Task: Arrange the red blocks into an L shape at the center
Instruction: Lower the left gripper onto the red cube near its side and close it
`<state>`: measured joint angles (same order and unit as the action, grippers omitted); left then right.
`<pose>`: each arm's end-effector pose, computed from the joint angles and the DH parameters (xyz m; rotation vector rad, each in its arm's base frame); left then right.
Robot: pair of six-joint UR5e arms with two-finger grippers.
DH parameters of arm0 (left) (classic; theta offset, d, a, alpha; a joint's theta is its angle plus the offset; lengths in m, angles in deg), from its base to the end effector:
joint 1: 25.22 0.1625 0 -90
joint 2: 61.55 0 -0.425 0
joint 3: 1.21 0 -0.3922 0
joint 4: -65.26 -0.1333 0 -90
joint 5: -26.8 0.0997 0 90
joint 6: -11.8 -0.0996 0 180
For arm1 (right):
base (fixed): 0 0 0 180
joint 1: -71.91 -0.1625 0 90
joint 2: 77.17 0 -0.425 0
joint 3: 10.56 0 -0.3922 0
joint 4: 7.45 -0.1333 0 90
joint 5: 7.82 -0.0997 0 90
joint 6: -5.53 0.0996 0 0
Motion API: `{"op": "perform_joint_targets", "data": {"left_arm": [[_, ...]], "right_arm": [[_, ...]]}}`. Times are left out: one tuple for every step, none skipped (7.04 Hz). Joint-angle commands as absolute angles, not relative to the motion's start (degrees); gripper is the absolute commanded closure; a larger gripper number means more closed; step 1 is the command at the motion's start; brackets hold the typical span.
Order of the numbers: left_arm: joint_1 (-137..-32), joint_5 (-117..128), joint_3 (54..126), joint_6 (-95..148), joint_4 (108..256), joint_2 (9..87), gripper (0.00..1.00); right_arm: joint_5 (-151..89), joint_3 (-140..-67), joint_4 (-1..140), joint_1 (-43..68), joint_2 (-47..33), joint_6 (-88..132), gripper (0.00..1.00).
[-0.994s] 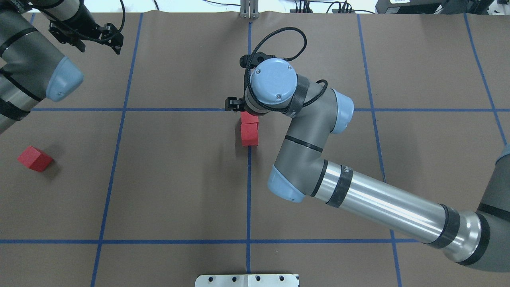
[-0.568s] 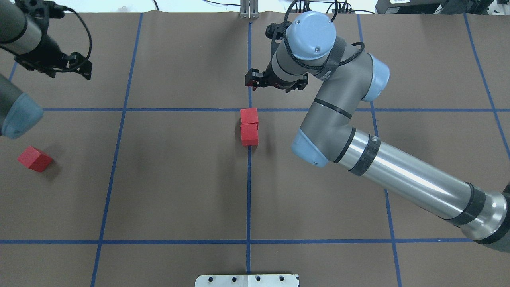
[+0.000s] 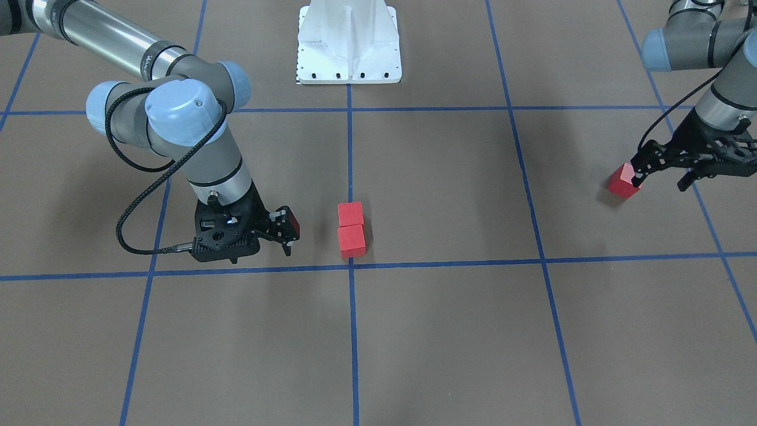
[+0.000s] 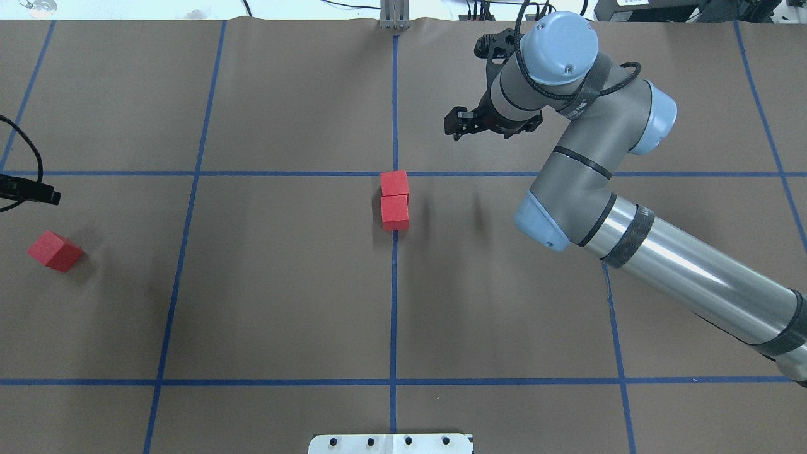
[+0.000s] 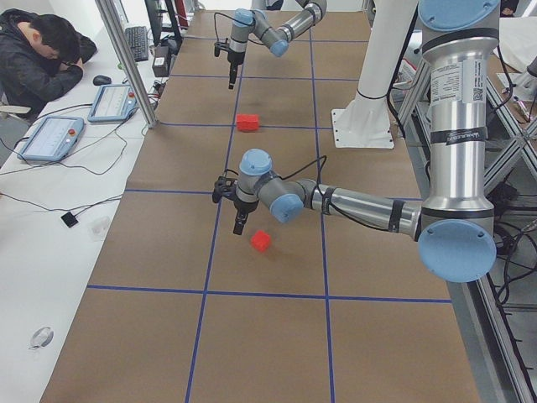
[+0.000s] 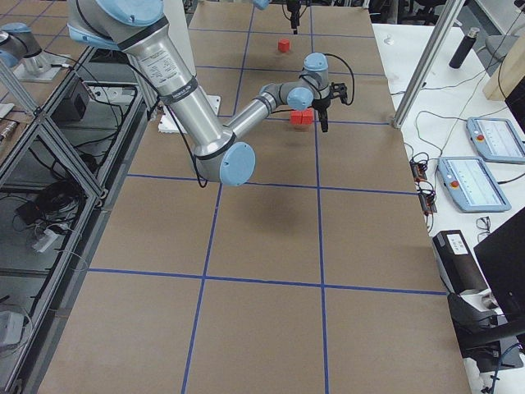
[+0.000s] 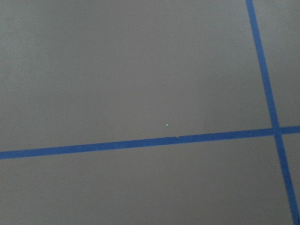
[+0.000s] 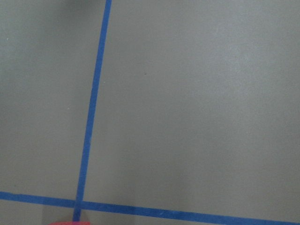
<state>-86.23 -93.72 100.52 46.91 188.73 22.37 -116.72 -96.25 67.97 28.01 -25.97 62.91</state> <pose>0.1587 -0.4571 0.5502 0.2929 0.7863 0.0813 -0.4531 -0.5763 0.2580 0.2822 -0.8571 0.0421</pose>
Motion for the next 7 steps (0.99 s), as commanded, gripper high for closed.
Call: {"op": "perform_joint_targets", "data": {"left_arm": [[-85.87,-94.22,100.21,41.69,191.38,19.66,0.00],[-85.43,-94.22,100.21,41.60,192.87,19.92,0.00],[-84.03,-94.22,99.95,39.25,194.27,19.84,0.00],[-83.58,-94.22,99.43,34.96,194.46,19.75,0.00],[-82.53,-94.22,98.46,34.48,194.55,20.01,0.00],[-81.91,-94.14,97.76,34.48,195.07,20.01,0.00],[-81.21,-94.14,95.92,34.48,196.56,20.10,0.00]], "right_arm": [[-116.63,-96.08,67.88,28.05,-25.49,62.83,0.01],[-116.63,-96.08,67.88,28.05,-25.49,62.83,0.01],[-116.63,-95.99,67.88,28.05,-25.49,62.83,0.01],[-116.63,-95.99,67.88,28.05,-25.23,62.83,0.01],[-116.63,-95.99,67.88,28.05,-25.14,62.83,0.01],[-116.63,-95.99,67.88,28.05,-25.05,62.83,0.01],[-116.72,-95.99,67.88,28.14,-24.70,62.83,0.01]]}}
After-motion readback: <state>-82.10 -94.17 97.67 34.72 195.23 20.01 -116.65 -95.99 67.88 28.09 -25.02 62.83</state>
